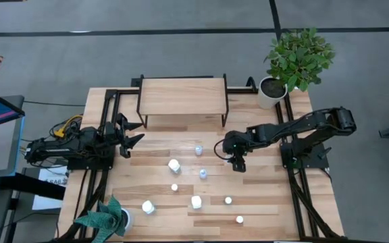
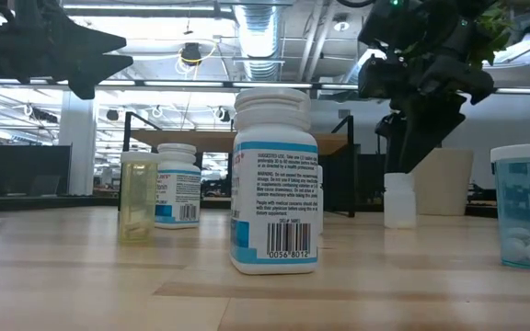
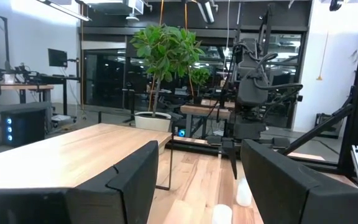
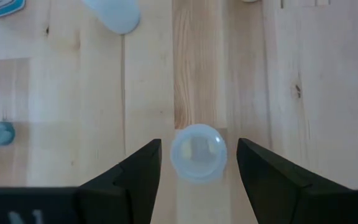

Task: Pick and place medicine bottles onto shelf by color
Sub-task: Put the top right transparent pill bottle on the shelf

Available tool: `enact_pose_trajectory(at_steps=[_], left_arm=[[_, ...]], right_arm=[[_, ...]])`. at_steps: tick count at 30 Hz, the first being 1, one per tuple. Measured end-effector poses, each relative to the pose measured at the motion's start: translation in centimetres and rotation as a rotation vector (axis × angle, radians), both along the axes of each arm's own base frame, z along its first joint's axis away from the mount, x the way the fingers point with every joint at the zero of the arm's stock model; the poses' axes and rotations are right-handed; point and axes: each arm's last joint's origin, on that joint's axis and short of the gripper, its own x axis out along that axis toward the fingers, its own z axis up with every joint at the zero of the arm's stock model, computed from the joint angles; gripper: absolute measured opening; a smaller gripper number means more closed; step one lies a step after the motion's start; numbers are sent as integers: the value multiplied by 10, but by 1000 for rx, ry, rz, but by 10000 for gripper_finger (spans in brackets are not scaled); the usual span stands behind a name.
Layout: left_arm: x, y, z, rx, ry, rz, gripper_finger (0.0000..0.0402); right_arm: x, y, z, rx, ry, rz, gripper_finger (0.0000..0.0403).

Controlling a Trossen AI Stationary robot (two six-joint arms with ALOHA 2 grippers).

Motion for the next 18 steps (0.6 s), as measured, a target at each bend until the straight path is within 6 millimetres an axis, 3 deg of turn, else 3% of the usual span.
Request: enact_pose_trajectory(at_steps=[7,18], left_arm=[[0,0,0,0,0,0,217],[0,0,-1,-1,13,0,217]], right_arm=[[0,0,-1,-4,4,-2,224],[16,0,-29,-19,79,21,223]])
